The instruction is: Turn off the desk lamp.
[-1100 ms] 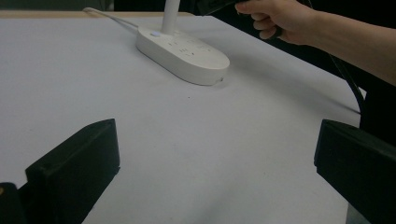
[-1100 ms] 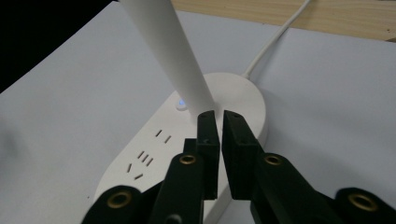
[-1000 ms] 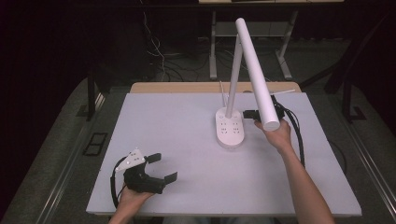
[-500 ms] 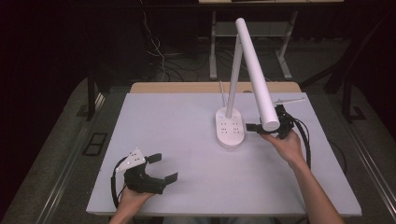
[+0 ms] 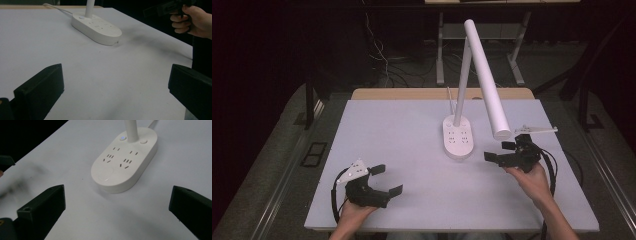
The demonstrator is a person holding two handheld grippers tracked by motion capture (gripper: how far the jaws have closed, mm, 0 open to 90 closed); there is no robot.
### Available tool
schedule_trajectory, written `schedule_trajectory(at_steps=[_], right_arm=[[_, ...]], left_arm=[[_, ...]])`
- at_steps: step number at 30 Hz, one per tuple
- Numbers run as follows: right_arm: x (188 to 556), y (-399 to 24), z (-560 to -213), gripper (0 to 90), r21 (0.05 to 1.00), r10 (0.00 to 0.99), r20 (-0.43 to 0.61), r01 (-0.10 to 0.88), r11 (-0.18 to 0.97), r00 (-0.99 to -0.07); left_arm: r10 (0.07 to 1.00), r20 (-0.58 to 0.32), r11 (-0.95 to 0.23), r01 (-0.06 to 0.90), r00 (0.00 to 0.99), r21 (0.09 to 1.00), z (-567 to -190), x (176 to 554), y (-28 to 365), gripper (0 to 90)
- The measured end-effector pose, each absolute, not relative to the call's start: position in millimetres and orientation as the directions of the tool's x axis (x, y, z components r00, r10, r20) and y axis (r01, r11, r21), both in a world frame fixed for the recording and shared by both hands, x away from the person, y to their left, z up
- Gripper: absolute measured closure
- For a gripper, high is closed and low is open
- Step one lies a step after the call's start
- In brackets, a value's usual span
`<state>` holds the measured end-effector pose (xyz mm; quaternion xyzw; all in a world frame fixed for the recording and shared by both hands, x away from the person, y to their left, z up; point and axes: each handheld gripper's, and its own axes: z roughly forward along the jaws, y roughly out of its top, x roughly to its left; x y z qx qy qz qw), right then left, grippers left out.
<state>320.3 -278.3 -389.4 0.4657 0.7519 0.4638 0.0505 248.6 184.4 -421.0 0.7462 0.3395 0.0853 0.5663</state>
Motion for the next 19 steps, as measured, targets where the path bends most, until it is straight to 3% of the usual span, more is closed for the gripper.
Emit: schedule_trajectory(at_steps=[19], right_arm=[[251.4,-286.1,-411.3,0.7,0.782,0.755,0.301,0.604,0.154,-0.582]], left_arm=[[0.607,-0.255,-0.133,0.412,0.753,0.901,-421.1,248.6,183.9,0.0]])
